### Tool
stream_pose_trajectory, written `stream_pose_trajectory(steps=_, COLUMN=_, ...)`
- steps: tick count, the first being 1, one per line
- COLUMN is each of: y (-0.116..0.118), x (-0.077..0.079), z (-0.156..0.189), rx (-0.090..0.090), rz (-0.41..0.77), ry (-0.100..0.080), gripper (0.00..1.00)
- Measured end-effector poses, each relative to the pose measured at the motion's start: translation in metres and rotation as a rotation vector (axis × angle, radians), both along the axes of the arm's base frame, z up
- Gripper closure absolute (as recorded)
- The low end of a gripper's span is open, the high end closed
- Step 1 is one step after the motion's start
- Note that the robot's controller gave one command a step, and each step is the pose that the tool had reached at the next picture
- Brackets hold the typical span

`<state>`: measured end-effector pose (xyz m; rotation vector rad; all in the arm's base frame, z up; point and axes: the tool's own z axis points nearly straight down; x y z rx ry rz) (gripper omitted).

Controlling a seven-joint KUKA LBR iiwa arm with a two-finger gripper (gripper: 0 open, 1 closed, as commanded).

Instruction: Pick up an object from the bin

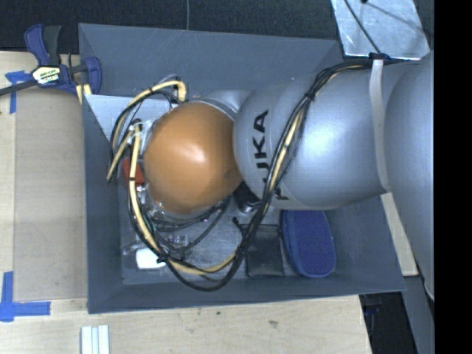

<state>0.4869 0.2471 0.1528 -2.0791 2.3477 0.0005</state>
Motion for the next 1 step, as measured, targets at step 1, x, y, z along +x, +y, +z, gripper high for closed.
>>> stream_pose_trajectory(steps=1, y=0.0006, x=0.0012, z=0.0309, rx=0.000, rz=-0.004, ry=-0.001, gripper=1.00)
